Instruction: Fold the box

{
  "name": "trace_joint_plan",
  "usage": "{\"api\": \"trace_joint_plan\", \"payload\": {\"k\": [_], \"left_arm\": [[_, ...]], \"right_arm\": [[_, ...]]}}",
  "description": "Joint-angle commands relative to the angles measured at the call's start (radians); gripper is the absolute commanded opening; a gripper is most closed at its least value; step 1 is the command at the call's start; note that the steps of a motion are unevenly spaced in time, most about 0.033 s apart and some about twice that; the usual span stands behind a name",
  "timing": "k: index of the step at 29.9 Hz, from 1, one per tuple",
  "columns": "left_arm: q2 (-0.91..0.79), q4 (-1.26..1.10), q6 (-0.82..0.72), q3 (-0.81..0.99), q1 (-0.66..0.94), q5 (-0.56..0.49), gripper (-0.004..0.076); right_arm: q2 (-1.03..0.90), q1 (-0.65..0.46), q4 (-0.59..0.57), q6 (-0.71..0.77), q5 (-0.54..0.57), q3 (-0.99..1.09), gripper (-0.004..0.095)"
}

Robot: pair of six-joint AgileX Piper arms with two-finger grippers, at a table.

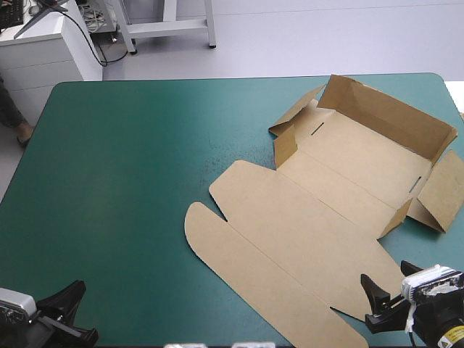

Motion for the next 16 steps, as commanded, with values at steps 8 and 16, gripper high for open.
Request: {"api": "trace_joint_plan", "payload": {"k": [8, 16], "left_arm": [[0.016, 0.001, -0.009, -0.023, 0.002, -0.066, -0.0008], [0.016, 0.001, -0.009, -0.023, 0.002, -0.066, -0.0008]], "right_arm": [[0.068, -0.002, -0.146, 0.335, -0.035, -0.113, 0.0722], [0.331, -0.002, -0.267, 0.509, 0.117, -0.336, 0.0698]]}}
